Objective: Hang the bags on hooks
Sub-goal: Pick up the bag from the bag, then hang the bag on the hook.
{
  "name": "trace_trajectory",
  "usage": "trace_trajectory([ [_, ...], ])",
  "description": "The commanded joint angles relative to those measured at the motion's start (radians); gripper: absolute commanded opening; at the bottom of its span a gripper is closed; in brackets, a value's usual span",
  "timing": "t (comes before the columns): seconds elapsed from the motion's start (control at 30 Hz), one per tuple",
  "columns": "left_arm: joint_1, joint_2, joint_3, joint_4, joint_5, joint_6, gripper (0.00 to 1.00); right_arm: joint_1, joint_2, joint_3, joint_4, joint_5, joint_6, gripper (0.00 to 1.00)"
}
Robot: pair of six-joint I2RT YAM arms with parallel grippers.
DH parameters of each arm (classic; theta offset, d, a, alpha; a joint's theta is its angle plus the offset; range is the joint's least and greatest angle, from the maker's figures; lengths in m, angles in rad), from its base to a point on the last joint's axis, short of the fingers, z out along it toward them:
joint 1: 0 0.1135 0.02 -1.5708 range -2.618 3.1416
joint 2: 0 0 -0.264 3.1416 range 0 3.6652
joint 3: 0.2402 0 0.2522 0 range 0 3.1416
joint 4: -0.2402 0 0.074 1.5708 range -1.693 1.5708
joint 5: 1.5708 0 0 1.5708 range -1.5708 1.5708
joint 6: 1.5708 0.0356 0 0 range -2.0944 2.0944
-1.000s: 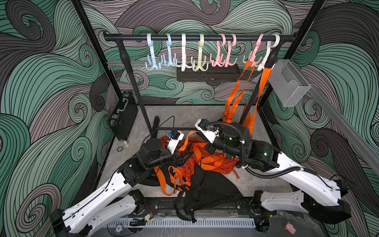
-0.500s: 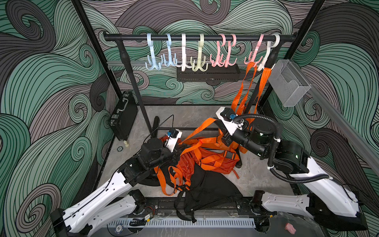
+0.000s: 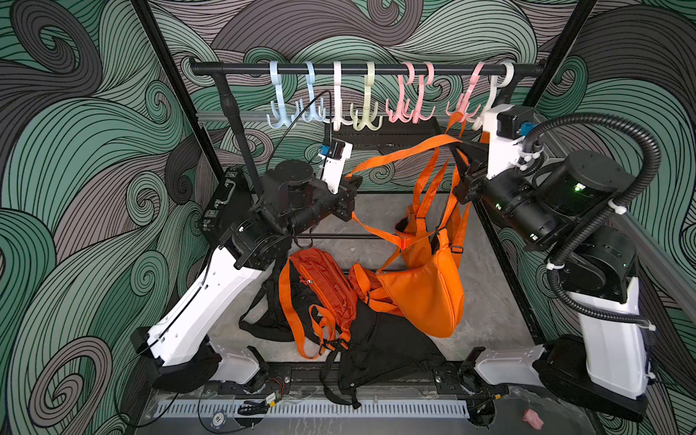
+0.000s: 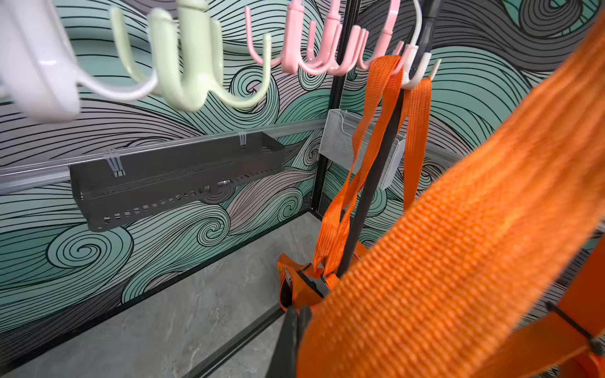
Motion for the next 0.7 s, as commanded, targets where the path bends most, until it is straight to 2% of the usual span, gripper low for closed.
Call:
trace_trajectory([
  [0.0, -0.003, 0.110, 0.155, -0.142, -0.014, -0.002, 0.00, -0.069, 0.082, 0.119, -0.069, -0.108, 0.090, 0.00],
  [0.2, -0.003, 0.303, 0.460, -0.232, -0.032, -0.018, 0.00, -0.124, 0.225, 0.316, -0.101, -0.239, 0.166, 0.00],
  [0.37, -0.003, 0.493, 0.735, -0.327, 0.035, -0.049, 0.00, -0.153, 0.306, 0.412, -0.106, -0.288, 0.201, 0.00],
  [0.53, -0.003, 0.550, 0.769, -0.302, 0.067, -0.071, 0.00, -0.192, 0.340, 0.445, -0.105, -0.323, 0.226, 0.00],
  [0.67, -0.003, 0.572, 0.771, -0.275, 0.071, -0.077, 0.00, -0.263, 0.353, 0.450, -0.084, -0.375, 0.279, 0.00],
])
